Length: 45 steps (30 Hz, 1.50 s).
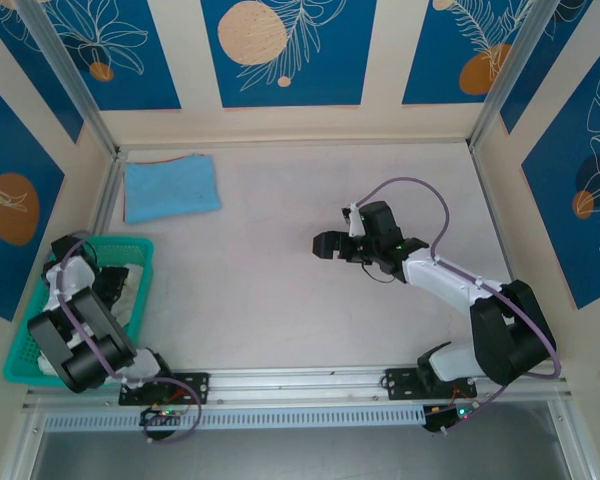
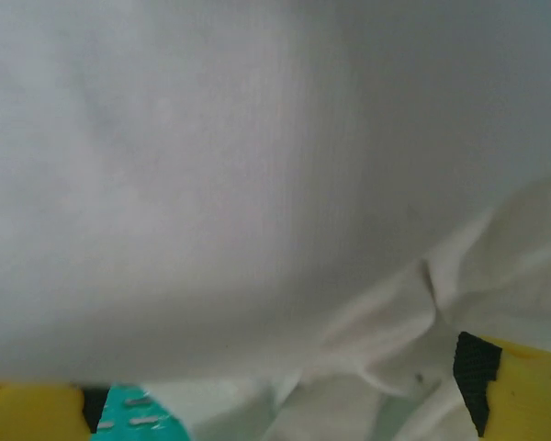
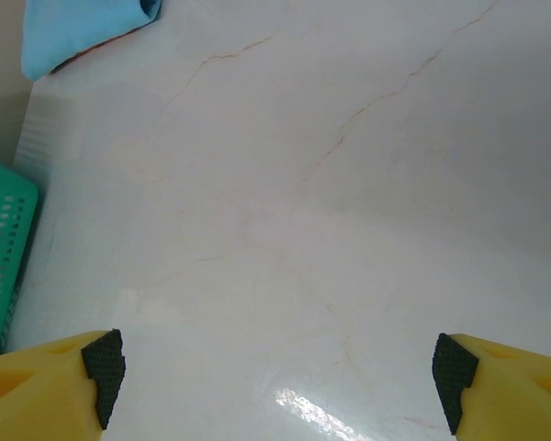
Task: Fold and stack the t-shirts
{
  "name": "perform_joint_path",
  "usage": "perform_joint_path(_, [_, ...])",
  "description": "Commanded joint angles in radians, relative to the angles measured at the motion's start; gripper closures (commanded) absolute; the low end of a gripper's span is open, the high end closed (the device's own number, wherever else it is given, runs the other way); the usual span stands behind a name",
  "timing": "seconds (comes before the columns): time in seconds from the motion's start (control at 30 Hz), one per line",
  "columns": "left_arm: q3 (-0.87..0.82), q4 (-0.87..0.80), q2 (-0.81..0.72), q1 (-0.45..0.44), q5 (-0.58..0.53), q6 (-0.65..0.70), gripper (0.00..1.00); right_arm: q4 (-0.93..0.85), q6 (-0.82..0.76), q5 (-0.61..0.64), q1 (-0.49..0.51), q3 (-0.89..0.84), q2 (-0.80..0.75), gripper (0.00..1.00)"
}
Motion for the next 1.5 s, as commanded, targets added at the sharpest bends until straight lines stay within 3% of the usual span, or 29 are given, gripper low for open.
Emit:
perform_joint_path(0.0, [0.015,0.044,-0.002,0.017,0.078,0.001,0.13,-0.036,-0.035,-0.015,0.022,0.043,0.018,0.11])
perform_joint_path(0.07, [0.007,0.054,-0.017,0.016,0.069,0.009,0.30,-0.046,-0.042,-0.016,0.032,0.054,0.028,0.10])
perform_joint_path(0.17, [0.006,0.057,-0.039,0.017,0.065,0.019,0.70,-0.058,-0.050,-0.013,0.045,0.065,0.035,0.11])
perform_joint_path(0.2, [0.008,0.058,-0.050,0.017,0.070,0.021,0.79,-0.057,-0.051,-0.012,0.045,0.065,0.035,0.10])
perform_joint_path(0.33, [0.043,0.025,-0.104,0.014,0.051,0.041,1.00,-0.059,-0.051,-0.013,0.048,0.065,0.034,0.10])
perform_joint_path(0.47, [0.124,-0.036,-0.195,-0.027,0.016,0.081,1.00,-0.059,-0.051,-0.012,0.049,0.065,0.034,0.10])
perform_joint_path(0.7, [0.297,-0.130,-0.350,-0.241,-0.132,0.079,1.00,-0.060,-0.045,-0.003,0.045,0.063,0.034,0.11])
perform_joint_path(0.83, [0.577,-0.183,-0.376,-0.525,-0.360,0.149,1.00,-0.054,-0.036,-0.004,0.037,0.055,0.025,0.10])
perform_joint_path(1.0, [1.013,-0.266,-0.226,-0.827,-0.413,0.270,1.00,-0.036,-0.022,-0.003,0.020,0.037,0.006,0.11])
perform_joint_path(1.1, [1.165,-0.230,-0.147,-1.038,-0.457,0.364,1.00,-0.019,-0.009,0.001,0.006,0.018,-0.015,0.11])
perform_joint_path(1.4, [1.468,-0.265,0.290,-1.380,-0.080,0.380,1.00,0.036,0.049,0.108,-0.071,-0.090,-0.171,0.10])
perform_joint_path(1.47, [1.547,-0.304,0.437,-1.407,-0.047,0.357,0.91,0.039,0.083,0.166,-0.101,-0.123,-0.222,0.10])
